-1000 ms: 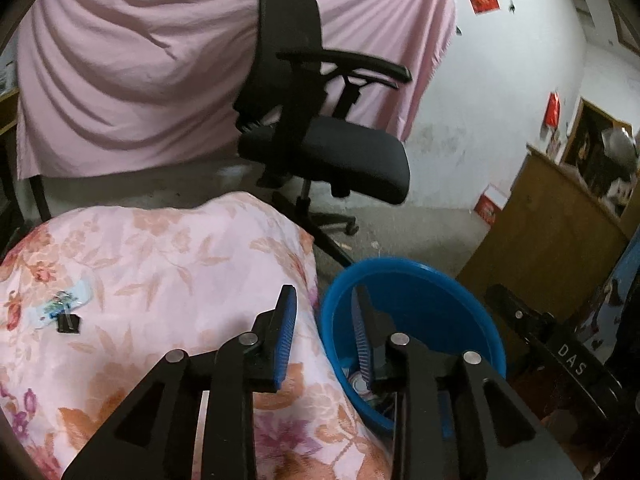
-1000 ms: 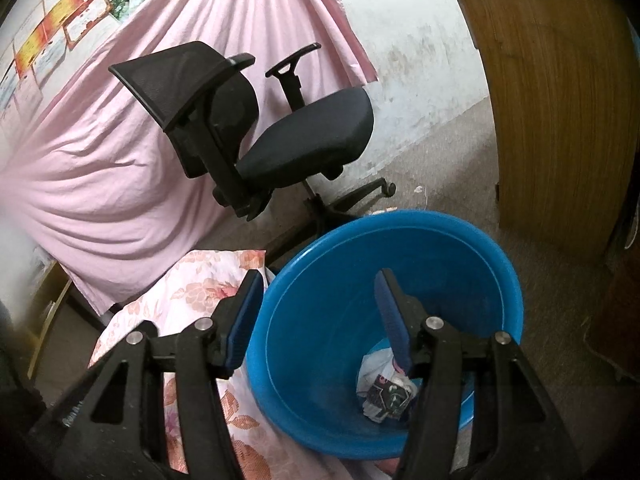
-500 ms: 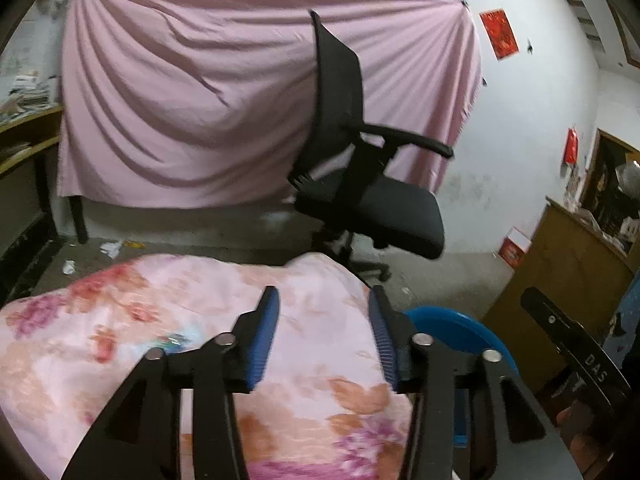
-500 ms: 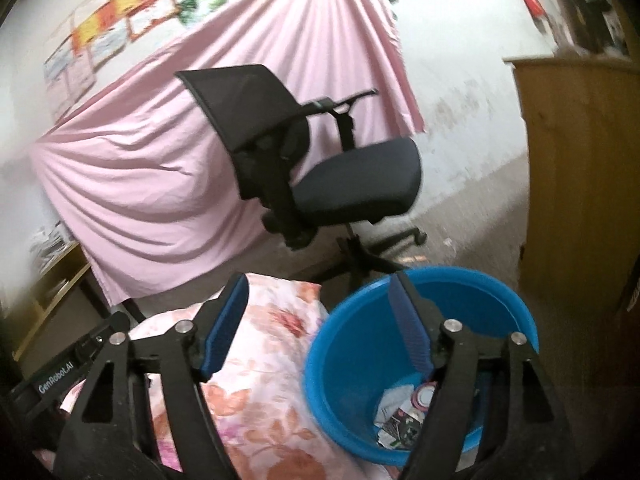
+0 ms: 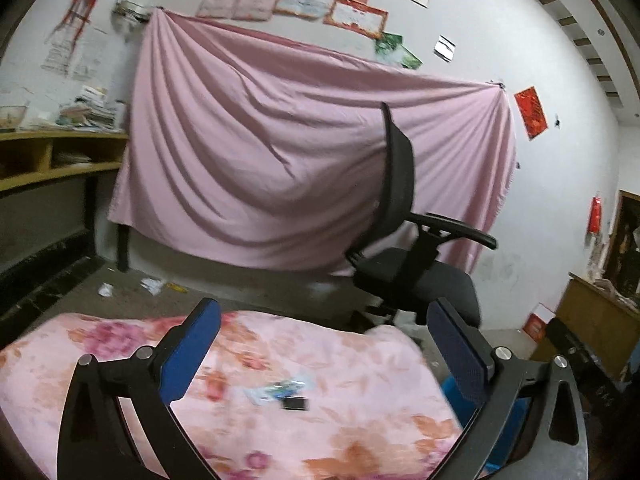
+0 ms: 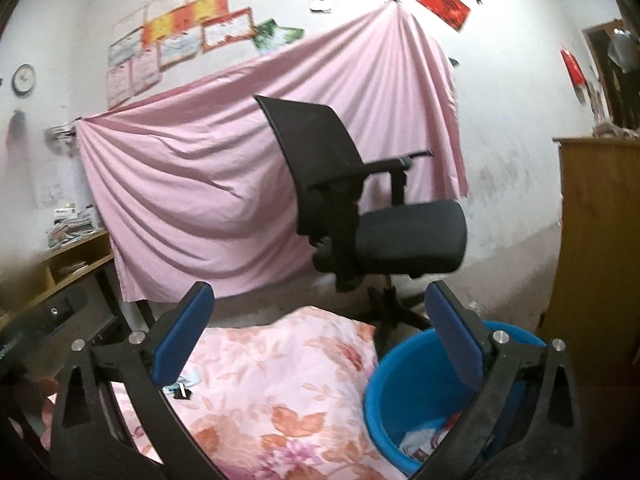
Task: Collect trash
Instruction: 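Move both tools back over the bed toward the remaining items, then grasp the black binder clip with the right tool, then grasp the white-blue sachet with the left tool while the right tool holds the binder clip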
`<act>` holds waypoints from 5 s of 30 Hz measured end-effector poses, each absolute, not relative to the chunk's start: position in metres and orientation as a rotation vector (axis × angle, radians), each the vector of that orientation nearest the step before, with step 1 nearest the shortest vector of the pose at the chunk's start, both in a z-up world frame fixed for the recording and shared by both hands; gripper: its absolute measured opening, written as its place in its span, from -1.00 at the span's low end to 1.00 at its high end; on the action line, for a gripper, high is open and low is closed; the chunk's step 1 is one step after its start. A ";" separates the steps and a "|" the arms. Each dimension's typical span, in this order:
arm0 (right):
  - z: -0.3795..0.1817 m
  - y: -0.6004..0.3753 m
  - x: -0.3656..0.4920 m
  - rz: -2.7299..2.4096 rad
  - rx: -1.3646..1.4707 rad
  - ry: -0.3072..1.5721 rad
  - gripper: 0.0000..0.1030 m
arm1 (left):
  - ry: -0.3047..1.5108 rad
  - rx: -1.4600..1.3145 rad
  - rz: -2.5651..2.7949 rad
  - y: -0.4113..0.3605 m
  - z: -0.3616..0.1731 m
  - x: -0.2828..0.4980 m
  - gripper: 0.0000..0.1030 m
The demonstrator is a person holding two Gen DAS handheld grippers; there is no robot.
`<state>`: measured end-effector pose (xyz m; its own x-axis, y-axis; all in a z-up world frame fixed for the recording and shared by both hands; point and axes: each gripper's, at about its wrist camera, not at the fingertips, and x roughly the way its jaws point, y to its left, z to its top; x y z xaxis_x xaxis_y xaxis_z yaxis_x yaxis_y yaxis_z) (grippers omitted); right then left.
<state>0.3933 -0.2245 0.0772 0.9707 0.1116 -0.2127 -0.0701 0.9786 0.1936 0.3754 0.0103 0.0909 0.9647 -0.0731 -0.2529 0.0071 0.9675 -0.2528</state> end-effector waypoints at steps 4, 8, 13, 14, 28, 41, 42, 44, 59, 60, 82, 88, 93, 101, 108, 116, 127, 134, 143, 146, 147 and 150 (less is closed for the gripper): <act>0.077 -0.203 0.385 0.125 0.146 0.163 1.00 | 0.243 -0.226 0.015 0.031 0.084 0.365 0.96; 0.076 -0.184 0.379 0.153 0.110 0.115 1.00 | 0.208 -0.202 0.054 0.044 0.074 0.355 0.96; 0.075 -0.163 0.376 0.172 0.070 0.086 1.00 | 0.158 -0.195 0.088 0.060 0.067 0.343 0.96; 0.075 -0.160 0.375 0.175 0.065 0.083 1.00 | 0.149 -0.193 0.092 0.063 0.067 0.340 0.96; 0.052 -0.106 0.401 0.218 -0.057 0.249 1.00 | 0.242 -0.173 0.137 0.103 0.040 0.356 0.96; 0.008 -0.072 0.445 0.289 -0.116 0.521 1.00 | 0.412 -0.176 0.165 0.119 0.010 0.396 0.96; 0.003 -0.069 0.450 0.300 -0.120 0.553 1.00 | 0.434 -0.180 0.164 0.121 0.007 0.399 0.96; -0.004 -0.062 0.458 0.322 -0.133 0.613 1.00 | 0.483 -0.178 0.166 0.122 0.001 0.407 0.96; -0.051 -0.022 0.508 0.444 -0.225 0.900 0.26 | 0.695 -0.220 0.099 0.124 -0.030 0.443 0.93; -0.052 -0.023 0.508 0.451 -0.217 0.905 0.19 | 0.697 -0.223 0.084 0.123 -0.029 0.444 0.88; -0.035 -0.136 0.495 0.306 -0.029 0.904 -0.13 | 0.823 0.136 -0.238 0.019 -0.047 0.491 0.12; -0.036 -0.150 0.497 0.318 0.035 0.909 -0.13 | 0.856 0.202 -0.224 0.002 -0.060 0.503 0.07; -0.037 -0.149 0.494 0.319 0.042 0.908 -0.13 | 0.856 0.218 -0.244 -0.005 -0.063 0.504 -0.34; -0.037 -0.155 0.495 0.331 0.085 0.899 -0.13 | 0.830 0.318 -0.258 -0.028 -0.067 0.495 -0.66; -0.034 -0.158 0.489 0.335 0.102 0.859 -0.13 | 0.835 0.286 -0.251 -0.028 -0.068 0.493 -0.67; -0.030 -0.163 0.487 0.325 0.123 0.814 -0.13 | 0.834 0.237 -0.266 -0.024 -0.060 0.491 -0.68; -0.009 -0.174 0.466 0.312 0.164 0.636 -0.13 | 0.673 0.036 -0.312 -0.027 -0.021 0.474 -0.68; 0.023 -0.194 0.438 0.267 0.207 0.402 -0.13 | 0.478 -0.099 -0.328 -0.040 0.011 0.456 -0.94; 0.029 -0.202 0.438 0.282 0.201 0.399 -0.12 | 0.589 -0.092 -0.324 -0.051 0.010 0.475 -0.93; 0.018 -0.202 0.447 0.278 0.198 0.478 -0.12 | 0.666 -0.093 -0.292 -0.042 0.002 0.483 -0.83; 0.014 -0.201 0.453 0.279 0.201 0.515 -0.12 | 0.683 -0.088 -0.283 -0.042 -0.001 0.483 -0.65; 0.002 -0.197 0.462 0.278 0.195 0.592 -0.12 | 0.733 -0.062 -0.244 -0.036 -0.011 0.485 -0.16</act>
<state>0.4620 -0.1971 0.0021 0.7943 0.3123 -0.5211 -0.2012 0.9446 0.2594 0.4851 -0.0361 -0.0110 0.7161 -0.2420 -0.6547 0.1985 0.9699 -0.1414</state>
